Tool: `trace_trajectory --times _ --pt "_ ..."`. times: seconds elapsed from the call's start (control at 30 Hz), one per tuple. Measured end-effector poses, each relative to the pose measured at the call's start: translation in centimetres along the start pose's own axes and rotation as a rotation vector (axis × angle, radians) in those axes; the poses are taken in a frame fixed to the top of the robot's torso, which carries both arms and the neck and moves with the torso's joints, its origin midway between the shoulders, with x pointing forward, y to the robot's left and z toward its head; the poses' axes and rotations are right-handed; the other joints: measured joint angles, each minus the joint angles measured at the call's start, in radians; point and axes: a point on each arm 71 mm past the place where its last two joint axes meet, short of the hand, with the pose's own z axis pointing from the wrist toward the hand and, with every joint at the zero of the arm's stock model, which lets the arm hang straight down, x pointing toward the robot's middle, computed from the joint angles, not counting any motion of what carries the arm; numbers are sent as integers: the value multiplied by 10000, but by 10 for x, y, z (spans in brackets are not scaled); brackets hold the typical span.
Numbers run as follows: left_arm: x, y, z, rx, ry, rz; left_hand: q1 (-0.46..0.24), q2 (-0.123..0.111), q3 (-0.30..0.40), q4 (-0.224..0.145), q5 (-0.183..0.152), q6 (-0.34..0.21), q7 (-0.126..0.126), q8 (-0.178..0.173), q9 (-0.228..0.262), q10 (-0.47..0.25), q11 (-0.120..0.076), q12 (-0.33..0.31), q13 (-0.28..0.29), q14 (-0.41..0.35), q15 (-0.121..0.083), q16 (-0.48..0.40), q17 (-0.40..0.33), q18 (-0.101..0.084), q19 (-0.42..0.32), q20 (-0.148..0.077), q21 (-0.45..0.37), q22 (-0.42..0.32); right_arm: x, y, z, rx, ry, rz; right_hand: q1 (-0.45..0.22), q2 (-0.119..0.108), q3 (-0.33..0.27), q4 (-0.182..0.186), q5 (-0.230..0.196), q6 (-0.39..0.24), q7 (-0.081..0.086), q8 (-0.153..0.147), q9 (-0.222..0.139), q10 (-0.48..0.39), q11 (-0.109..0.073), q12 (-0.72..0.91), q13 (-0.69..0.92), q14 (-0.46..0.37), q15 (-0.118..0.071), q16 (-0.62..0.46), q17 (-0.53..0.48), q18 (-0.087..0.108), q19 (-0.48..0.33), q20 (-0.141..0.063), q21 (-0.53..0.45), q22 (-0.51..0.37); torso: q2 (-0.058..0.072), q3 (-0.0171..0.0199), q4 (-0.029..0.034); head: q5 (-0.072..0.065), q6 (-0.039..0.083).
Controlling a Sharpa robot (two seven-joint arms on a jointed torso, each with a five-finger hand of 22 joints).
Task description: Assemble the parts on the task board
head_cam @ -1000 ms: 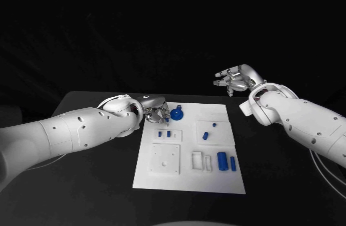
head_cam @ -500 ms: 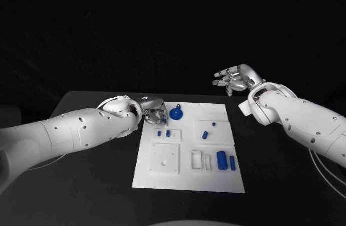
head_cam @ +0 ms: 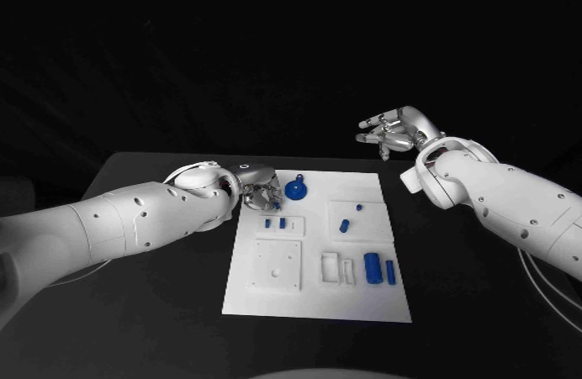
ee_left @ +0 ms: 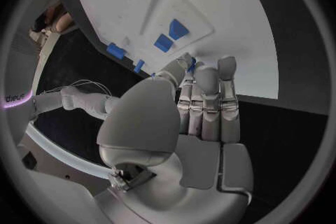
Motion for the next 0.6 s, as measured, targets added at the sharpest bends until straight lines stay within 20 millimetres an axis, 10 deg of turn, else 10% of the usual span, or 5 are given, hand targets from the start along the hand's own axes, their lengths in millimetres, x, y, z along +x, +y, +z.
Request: trace_trajectory --times 0.6 --pt "5 -2 5 -59 55 -26 0 -1 0 0 0 -44 -12 -8 -11 0 0 1 1 0 0 0 1 -6 1 1 0 -2 0 0 0 2 15 1 0 0 0 0 0 -17 17 0 0 0 0 0 1 0 0 0 -8 3 0 0 1 -1 0 -3 0 -20 -15"
